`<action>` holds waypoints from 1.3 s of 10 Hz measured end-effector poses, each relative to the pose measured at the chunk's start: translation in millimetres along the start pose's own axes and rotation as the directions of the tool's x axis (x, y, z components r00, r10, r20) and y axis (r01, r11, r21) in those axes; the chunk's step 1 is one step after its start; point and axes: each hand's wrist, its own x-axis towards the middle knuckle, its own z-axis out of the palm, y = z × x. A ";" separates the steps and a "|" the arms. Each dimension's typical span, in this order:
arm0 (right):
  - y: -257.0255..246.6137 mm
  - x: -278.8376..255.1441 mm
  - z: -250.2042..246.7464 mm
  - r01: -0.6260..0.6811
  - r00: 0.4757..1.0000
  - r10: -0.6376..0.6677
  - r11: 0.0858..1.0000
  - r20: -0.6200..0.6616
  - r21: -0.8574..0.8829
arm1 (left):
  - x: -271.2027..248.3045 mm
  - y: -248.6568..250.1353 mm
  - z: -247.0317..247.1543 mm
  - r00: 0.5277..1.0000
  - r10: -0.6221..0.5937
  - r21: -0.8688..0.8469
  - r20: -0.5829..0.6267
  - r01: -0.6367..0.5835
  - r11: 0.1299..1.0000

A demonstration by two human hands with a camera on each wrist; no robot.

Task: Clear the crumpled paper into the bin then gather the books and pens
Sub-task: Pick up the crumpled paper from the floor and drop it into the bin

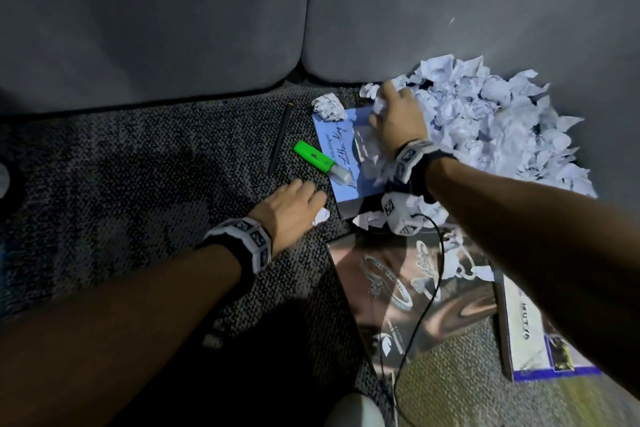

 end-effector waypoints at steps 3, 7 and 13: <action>-20.9 -45.3 -44.1 0.025 0.994 0.009 0.951 -0.108 0.309 | 7.8 11.3 -59.2 0.954 -0.296 -0.478 -0.051 0.237 0.846; -129.8 -118.1 -66.7 -0.329 0.940 0.314 0.732 0.132 0.597 | -146.2 -52.2 -102.5 0.826 -0.545 -0.753 -0.142 0.267 0.601; -555.9 -110.5 -21.9 0.322 0.716 -0.490 0.864 0.498 0.388 | -374.7 -277.7 -211.8 0.497 -0.858 -0.427 0.128 0.809 0.404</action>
